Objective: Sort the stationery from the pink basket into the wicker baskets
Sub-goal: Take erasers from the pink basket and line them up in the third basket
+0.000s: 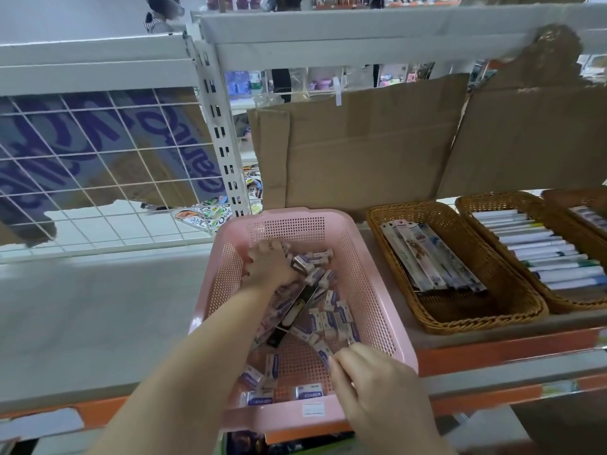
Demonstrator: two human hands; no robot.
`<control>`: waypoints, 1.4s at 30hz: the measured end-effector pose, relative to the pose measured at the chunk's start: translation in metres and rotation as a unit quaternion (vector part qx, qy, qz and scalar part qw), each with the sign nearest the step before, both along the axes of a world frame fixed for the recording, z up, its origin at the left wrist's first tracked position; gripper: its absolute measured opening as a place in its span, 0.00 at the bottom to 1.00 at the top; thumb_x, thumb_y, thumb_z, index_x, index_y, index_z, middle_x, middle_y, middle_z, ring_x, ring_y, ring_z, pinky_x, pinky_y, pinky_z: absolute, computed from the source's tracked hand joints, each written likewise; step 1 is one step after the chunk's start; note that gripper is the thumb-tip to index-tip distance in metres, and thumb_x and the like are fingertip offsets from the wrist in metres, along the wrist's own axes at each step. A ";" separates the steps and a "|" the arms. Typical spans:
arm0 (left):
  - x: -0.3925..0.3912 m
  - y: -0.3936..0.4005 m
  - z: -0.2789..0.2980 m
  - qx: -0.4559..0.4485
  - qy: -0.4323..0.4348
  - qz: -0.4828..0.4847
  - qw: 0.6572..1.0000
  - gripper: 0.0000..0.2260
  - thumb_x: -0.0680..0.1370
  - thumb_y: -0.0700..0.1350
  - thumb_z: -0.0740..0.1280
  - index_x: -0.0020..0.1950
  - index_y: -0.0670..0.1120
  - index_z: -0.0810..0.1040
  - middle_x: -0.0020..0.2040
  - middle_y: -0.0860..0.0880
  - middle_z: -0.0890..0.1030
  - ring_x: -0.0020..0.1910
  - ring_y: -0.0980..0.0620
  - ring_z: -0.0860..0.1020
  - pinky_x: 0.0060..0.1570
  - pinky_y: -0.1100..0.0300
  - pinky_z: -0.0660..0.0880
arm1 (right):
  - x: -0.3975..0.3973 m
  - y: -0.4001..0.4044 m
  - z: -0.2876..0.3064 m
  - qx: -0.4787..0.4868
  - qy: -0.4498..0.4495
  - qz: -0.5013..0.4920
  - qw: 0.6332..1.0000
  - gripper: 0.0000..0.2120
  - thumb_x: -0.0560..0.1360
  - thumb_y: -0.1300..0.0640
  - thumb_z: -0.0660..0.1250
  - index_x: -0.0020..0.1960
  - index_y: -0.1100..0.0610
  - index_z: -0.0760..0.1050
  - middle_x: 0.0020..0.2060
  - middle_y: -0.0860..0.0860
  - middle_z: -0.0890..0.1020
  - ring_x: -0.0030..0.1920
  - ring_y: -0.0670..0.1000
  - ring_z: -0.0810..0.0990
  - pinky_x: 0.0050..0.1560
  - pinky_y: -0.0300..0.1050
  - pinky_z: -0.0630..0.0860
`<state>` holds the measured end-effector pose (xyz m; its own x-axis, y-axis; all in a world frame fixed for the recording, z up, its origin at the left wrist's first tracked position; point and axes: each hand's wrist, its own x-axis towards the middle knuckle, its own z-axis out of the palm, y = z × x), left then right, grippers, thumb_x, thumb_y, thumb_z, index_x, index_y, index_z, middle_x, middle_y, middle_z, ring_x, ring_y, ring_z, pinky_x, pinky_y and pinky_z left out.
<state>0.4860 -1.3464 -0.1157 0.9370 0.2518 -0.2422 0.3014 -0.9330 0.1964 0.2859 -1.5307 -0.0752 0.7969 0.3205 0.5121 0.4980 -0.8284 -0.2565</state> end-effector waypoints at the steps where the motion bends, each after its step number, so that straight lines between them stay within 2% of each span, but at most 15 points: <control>1: -0.001 0.000 -0.002 -0.004 -0.008 0.001 1.000 0.43 0.73 0.58 0.70 0.76 0.43 0.48 0.74 0.38 0.53 0.72 0.33 0.53 0.66 0.40 0.63 | 0.000 0.000 0.000 0.001 -0.001 0.002 1.000 0.15 0.74 0.50 0.56 0.31 0.50 0.74 0.27 0.43 0.74 0.28 0.43 0.73 0.23 0.34 0.67; 4: -0.004 0.003 -0.007 -0.008 -0.041 -0.007 0.999 0.40 0.73 0.57 0.69 0.75 0.43 0.50 0.73 0.38 0.55 0.70 0.34 0.56 0.64 0.42 0.66 | 0.000 0.000 -0.001 0.001 -0.004 0.004 1.000 0.15 0.74 0.50 0.56 0.31 0.50 0.74 0.27 0.43 0.73 0.27 0.42 0.72 0.24 0.33 0.66; 8: -0.002 0.005 -0.008 -0.014 -0.052 -0.011 0.998 0.40 0.72 0.64 0.66 0.73 0.45 0.53 0.73 0.40 0.56 0.71 0.35 0.56 0.63 0.40 0.66 | 0.000 0.000 0.000 0.003 -0.008 0.003 1.000 0.15 0.73 0.50 0.56 0.30 0.50 0.74 0.26 0.43 0.73 0.27 0.42 0.72 0.23 0.33 0.67; 10: 0.001 0.003 -0.008 0.007 -0.059 -0.033 0.998 0.38 0.71 0.65 0.66 0.72 0.48 0.54 0.71 0.40 0.58 0.70 0.36 0.57 0.61 0.39 0.67 | 0.001 0.001 0.000 0.005 -0.012 0.002 1.000 0.15 0.73 0.50 0.56 0.30 0.50 0.74 0.26 0.43 0.73 0.26 0.42 0.72 0.22 0.33 0.68; 15: 0.010 -0.006 -0.007 0.023 -0.046 -0.088 0.995 0.30 0.76 0.53 0.66 0.73 0.56 0.53 0.70 0.41 0.61 0.68 0.37 0.61 0.62 0.37 0.67 | 0.001 0.001 -0.001 0.014 -0.020 0.002 1.000 0.15 0.73 0.51 0.57 0.30 0.51 0.74 0.26 0.44 0.73 0.27 0.43 0.73 0.21 0.34 0.68; 18: 0.010 -0.008 -0.010 0.011 -0.049 -0.092 0.994 0.29 0.78 0.45 0.63 0.74 0.58 0.52 0.70 0.40 0.61 0.66 0.38 0.61 0.59 0.40 0.68 | 0.001 0.001 -0.002 0.004 -0.009 0.004 1.000 0.15 0.73 0.50 0.56 0.31 0.50 0.76 0.27 0.43 0.75 0.27 0.42 0.74 0.22 0.34 0.70; 22: 0.007 -0.013 -0.014 0.011 -0.049 -0.071 0.996 0.28 0.78 0.46 0.61 0.75 0.57 0.52 0.71 0.37 0.60 0.67 0.35 0.61 0.61 0.37 0.65 | 0.001 0.000 -0.001 0.002 -0.001 0.008 1.000 0.15 0.73 0.50 0.56 0.31 0.50 0.76 0.27 0.42 0.75 0.27 0.41 0.73 0.23 0.32 0.69; 25: 0.005 -0.017 -0.012 0.003 -0.054 -0.057 0.997 0.28 0.78 0.46 0.62 0.75 0.55 0.53 0.69 0.38 0.63 0.66 0.35 0.63 0.61 0.37 0.65 | 0.002 0.000 -0.001 0.004 0.008 0.012 1.000 0.15 0.73 0.50 0.56 0.32 0.49 0.77 0.28 0.42 0.76 0.28 0.40 0.74 0.24 0.32 0.71; 30: 0.003 -0.012 -0.007 -0.027 -0.148 -0.101 0.983 0.19 0.78 0.41 0.64 0.68 0.49 0.69 0.64 0.47 0.74 0.60 0.46 0.73 0.56 0.50 0.75 | 0.001 0.000 -0.002 0.007 0.012 0.012 1.000 0.15 0.74 0.50 0.56 0.33 0.50 0.77 0.28 0.42 0.76 0.28 0.41 0.74 0.24 0.34 0.72; 32: 0.000 -0.009 0.000 -0.045 -0.145 -0.111 0.982 0.16 0.78 0.40 0.63 0.65 0.49 0.72 0.61 0.48 0.76 0.57 0.48 0.76 0.53 0.53 0.77 | 0.001 0.000 -0.001 0.006 0.007 0.011 1.000 0.16 0.74 0.50 0.56 0.32 0.50 0.76 0.27 0.42 0.75 0.28 0.41 0.73 0.24 0.33 0.71; 35: -0.006 -0.003 0.013 -0.045 -0.123 -0.123 0.984 0.16 0.78 0.38 0.62 0.65 0.45 0.73 0.58 0.46 0.78 0.53 0.48 0.78 0.49 0.56 0.76 | 0.000 0.001 0.002 0.005 -0.001 0.008 1.000 0.15 0.74 0.50 0.56 0.32 0.50 0.76 0.27 0.42 0.74 0.27 0.40 0.72 0.25 0.29 0.63; 38: -0.013 0.004 0.026 -0.046 -0.080 -0.141 0.986 0.19 0.77 0.34 0.59 0.67 0.46 0.72 0.56 0.46 0.77 0.40 0.53 0.76 0.34 0.63 0.72 | -0.002 0.001 0.004 0.006 -0.002 0.001 1.000 0.15 0.74 0.51 0.55 0.33 0.50 0.76 0.27 0.41 0.74 0.26 0.39 0.71 0.26 0.27 0.59; 40: -0.019 0.007 0.032 -0.034 -0.047 -0.154 0.986 0.19 0.77 0.33 0.58 0.66 0.46 0.72 0.59 0.46 0.76 0.39 0.54 0.74 0.30 0.65 0.68 | -0.002 0.001 0.004 0.007 -0.004 0.001 1.000 0.15 0.74 0.51 0.55 0.32 0.50 0.76 0.26 0.41 0.74 0.26 0.40 0.71 0.26 0.27 0.59; 42: -0.027 0.008 0.033 -0.015 -0.027 -0.164 0.986 0.23 0.78 0.33 0.58 0.72 0.48 0.65 0.61 0.46 0.75 0.40 0.53 0.76 0.30 0.63 0.72 | -0.003 0.001 0.003 0.013 -0.004 0.003 1.000 0.15 0.74 0.51 0.56 0.32 0.50 0.75 0.26 0.42 0.73 0.26 0.40 0.71 0.26 0.28 0.59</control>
<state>0.4590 -1.3388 -0.0830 0.9784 -0.0734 -0.1934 -0.0269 -0.9722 0.2327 0.2831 -1.5296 -0.0722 0.7903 0.3126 0.5270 0.5059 -0.8182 -0.2733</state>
